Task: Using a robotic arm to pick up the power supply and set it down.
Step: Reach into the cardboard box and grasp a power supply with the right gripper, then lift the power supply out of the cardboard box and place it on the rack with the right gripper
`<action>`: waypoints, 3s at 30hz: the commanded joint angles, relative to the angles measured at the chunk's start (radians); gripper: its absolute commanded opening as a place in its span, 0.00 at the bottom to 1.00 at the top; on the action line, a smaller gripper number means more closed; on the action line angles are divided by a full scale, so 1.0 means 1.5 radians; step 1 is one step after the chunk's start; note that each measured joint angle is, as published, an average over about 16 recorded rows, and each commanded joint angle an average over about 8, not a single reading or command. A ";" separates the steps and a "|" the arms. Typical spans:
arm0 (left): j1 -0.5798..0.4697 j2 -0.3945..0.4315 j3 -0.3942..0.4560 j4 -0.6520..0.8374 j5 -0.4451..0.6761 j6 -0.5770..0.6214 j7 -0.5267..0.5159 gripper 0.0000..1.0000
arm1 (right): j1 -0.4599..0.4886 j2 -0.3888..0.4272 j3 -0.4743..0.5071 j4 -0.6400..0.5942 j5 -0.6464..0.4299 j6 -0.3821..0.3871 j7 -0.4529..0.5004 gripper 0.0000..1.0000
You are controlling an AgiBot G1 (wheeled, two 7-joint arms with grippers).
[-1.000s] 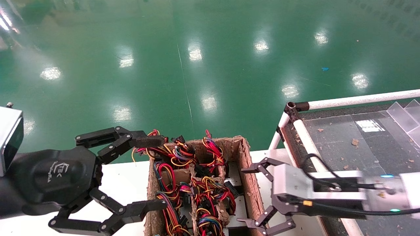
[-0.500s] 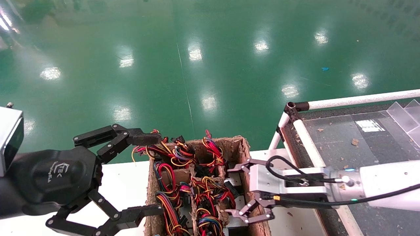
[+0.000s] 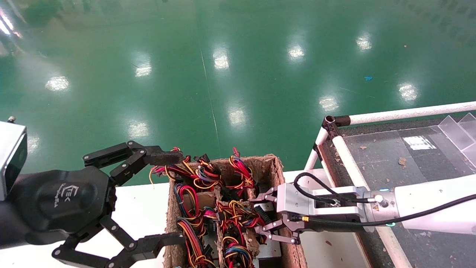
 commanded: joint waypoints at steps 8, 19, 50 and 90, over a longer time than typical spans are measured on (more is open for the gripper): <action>0.000 0.000 0.000 0.000 0.000 0.000 0.000 1.00 | -0.008 -0.004 0.004 -0.015 0.009 0.004 -0.012 0.00; 0.000 0.000 0.000 0.000 0.000 0.000 0.000 1.00 | -0.026 0.010 0.032 -0.015 0.053 0.011 -0.029 0.00; 0.000 0.000 0.001 0.000 -0.001 0.000 0.001 1.00 | 0.025 0.219 0.248 0.186 0.241 0.057 -0.026 0.00; 0.000 -0.001 0.002 0.000 -0.001 -0.001 0.001 1.00 | -0.052 0.257 0.250 0.009 0.083 0.170 -0.197 0.00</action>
